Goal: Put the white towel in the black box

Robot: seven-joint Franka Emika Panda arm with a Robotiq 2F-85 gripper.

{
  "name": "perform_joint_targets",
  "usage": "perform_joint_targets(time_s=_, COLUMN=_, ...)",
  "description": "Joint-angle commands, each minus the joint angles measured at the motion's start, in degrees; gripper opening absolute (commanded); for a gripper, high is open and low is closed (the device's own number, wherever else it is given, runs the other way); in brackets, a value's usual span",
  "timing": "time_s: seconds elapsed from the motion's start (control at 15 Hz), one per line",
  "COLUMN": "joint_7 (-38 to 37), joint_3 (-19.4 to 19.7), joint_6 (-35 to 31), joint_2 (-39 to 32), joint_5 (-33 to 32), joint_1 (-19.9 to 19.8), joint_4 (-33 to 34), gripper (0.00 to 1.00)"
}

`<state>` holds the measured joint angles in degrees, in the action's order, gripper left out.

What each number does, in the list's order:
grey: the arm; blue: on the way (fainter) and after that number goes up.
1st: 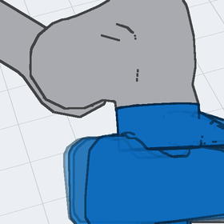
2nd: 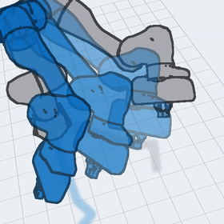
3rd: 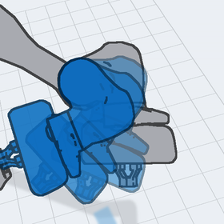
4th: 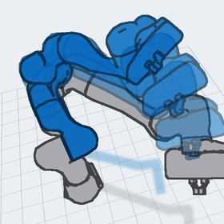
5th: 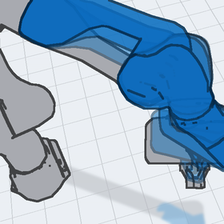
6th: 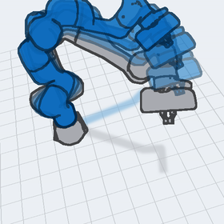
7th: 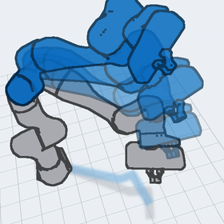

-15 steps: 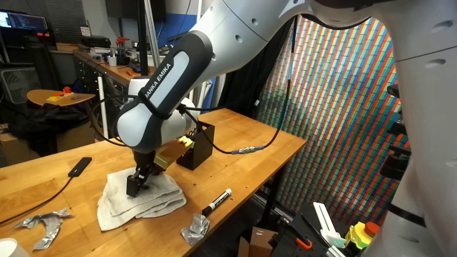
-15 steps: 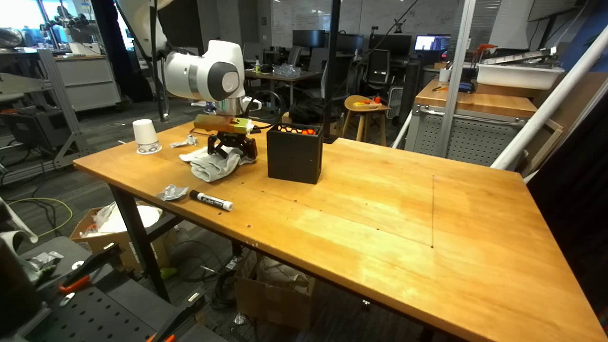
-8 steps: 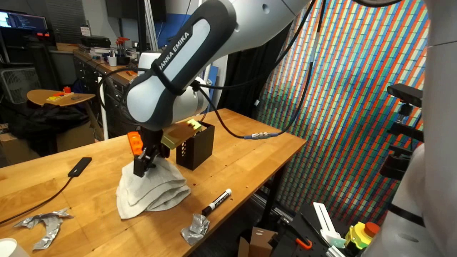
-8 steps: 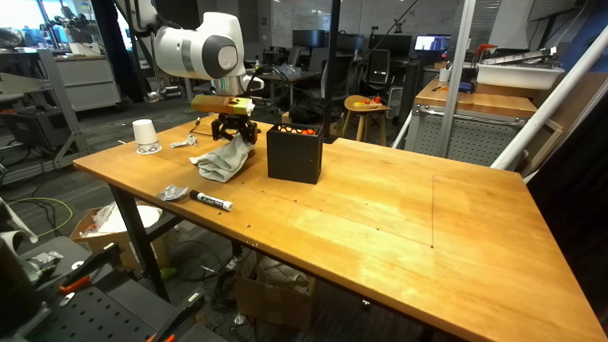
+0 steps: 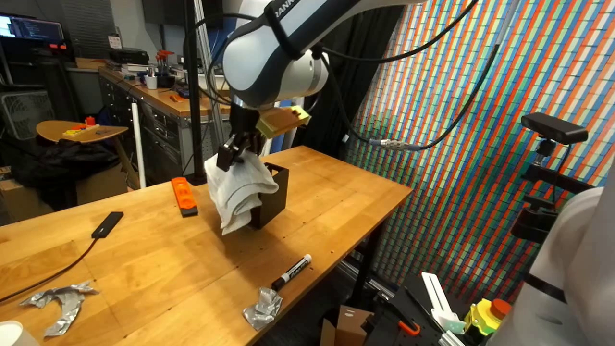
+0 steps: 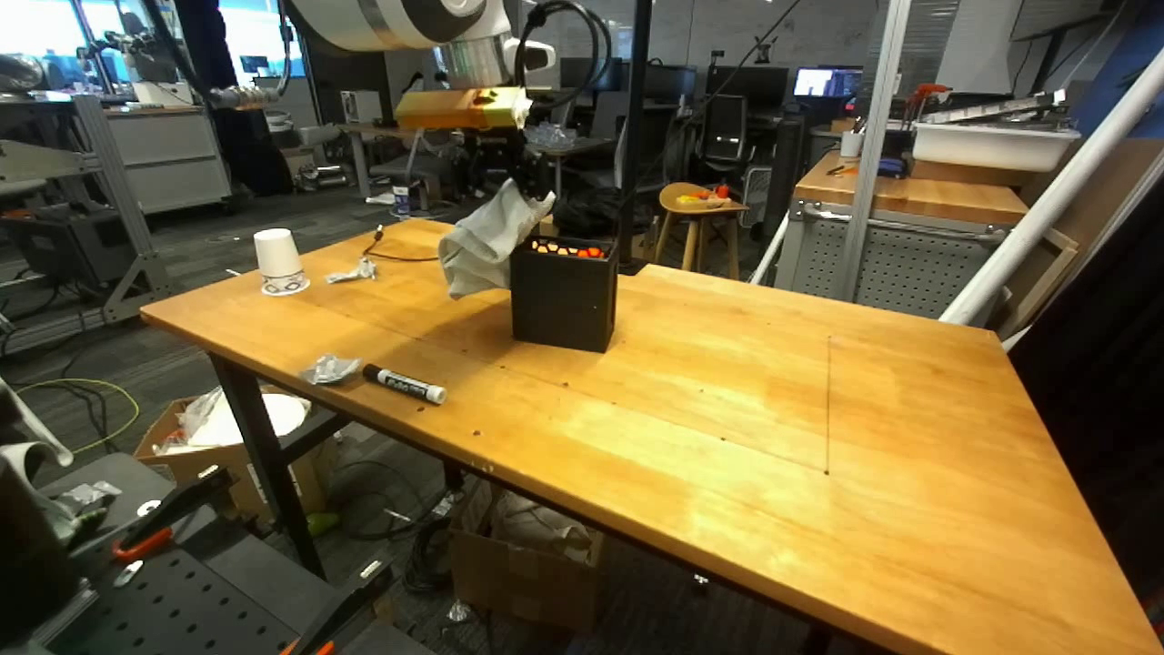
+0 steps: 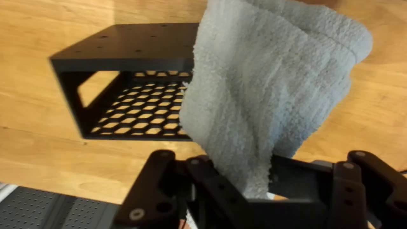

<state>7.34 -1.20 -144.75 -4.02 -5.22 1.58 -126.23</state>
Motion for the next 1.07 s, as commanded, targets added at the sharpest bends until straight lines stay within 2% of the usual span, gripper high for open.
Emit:
perform_joint_targets(time_s=0.0, joint_7=-3.2, joint_3=2.4, joint_6=1.4, joint_2=5.2, joint_5=-4.7, joint_1=-2.0, joint_4=-0.2, gripper=0.0)
perform_joint_targets(time_s=0.2, joint_7=-4.8, joint_3=3.3, joint_6=0.5, joint_2=5.7, joint_5=-7.8, joint_1=-3.2, joint_4=1.1, gripper=0.0)
perform_joint_targets(time_s=0.47, joint_7=-6.5, joint_3=2.3, joint_6=-0.7, joint_2=3.8, joint_5=-14.3, joint_1=-2.7, joint_4=2.5, gripper=0.0)
perform_joint_targets(time_s=0.67, joint_7=-5.8, joint_3=1.5, joint_6=0.2, joint_2=0.5, joint_5=-18.9, joint_1=-2.0, joint_4=4.3, gripper=0.0)
perform_joint_targets(time_s=1.0, joint_7=-4.5, joint_3=2.5, joint_6=0.9, joint_2=-5.9, joint_5=-20.9, joint_1=-1.7, joint_4=7.0, gripper=0.0)
